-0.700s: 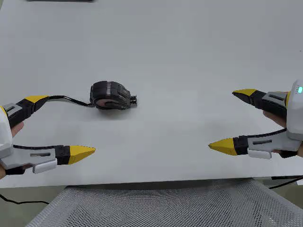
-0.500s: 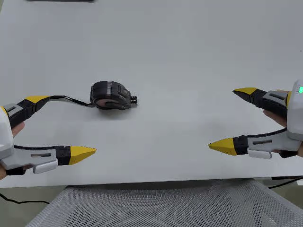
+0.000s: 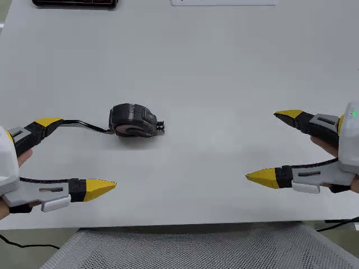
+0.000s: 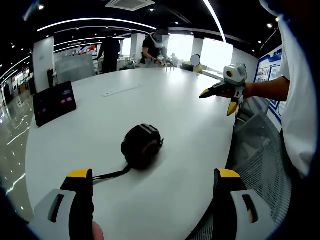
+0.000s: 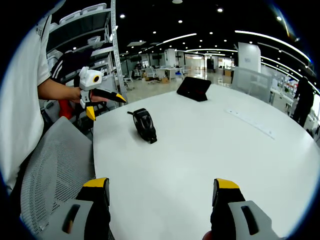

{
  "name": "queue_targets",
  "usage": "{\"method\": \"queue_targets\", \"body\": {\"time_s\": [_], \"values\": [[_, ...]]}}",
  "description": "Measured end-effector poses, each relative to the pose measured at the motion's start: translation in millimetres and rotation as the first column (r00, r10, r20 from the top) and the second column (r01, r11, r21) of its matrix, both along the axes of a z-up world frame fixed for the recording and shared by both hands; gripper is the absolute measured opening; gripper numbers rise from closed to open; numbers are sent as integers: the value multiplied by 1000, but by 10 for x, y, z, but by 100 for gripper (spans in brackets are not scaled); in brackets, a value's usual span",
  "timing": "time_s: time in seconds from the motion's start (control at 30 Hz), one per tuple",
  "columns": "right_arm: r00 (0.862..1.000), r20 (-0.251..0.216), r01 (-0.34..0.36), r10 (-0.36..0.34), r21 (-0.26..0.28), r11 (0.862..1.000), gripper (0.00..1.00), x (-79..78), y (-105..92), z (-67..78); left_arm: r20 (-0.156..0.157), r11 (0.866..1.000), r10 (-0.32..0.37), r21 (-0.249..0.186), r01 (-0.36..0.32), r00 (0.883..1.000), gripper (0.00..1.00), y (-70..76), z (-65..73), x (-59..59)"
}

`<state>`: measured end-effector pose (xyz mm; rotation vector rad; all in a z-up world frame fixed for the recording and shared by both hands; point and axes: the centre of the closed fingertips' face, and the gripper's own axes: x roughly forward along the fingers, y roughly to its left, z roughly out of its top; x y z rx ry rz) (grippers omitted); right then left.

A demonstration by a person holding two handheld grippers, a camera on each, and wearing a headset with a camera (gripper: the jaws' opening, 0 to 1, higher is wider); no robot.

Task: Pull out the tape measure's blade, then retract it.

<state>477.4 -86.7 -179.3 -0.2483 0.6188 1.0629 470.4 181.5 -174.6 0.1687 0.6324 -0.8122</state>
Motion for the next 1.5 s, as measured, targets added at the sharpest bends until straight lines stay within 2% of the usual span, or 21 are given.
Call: {"method": "queue_targets", "body": {"time_s": [0.6, 0.83, 1.1, 1.2, 1.27, 1.5], "values": [[1000, -5, -29, 29, -2, 1000, 81, 34, 59, -23, -12, 1000, -6, 1, 6, 1000, 99, -11, -33, 1], [999, -9, -34, 34, 1, 999, 80, 19, 72, -39, -8, 1000, -17, 14, 17, 1000, 99, -5, -41, 14], [998, -6, -57, 57, 7, 998, 80, 80, 160, -75, -1, 998, -51, 21, 51, 999, 99, -44, -62, 116], [998, -7, -68, 68, 10, 998, 79, 102, 198, -116, -5, 998, -65, 18, 65, 998, 99, -92, -122, 158], [997, -10, -72, 72, 14, 997, 79, 114, 217, -157, -1, 996, -80, 30, 80, 997, 99, -115, -151, 173], [995, -15, -102, 102, 27, 994, 79, 130, 362, -240, 0, 991, -128, 41, 128, 992, 99, -178, -185, 258]]}}
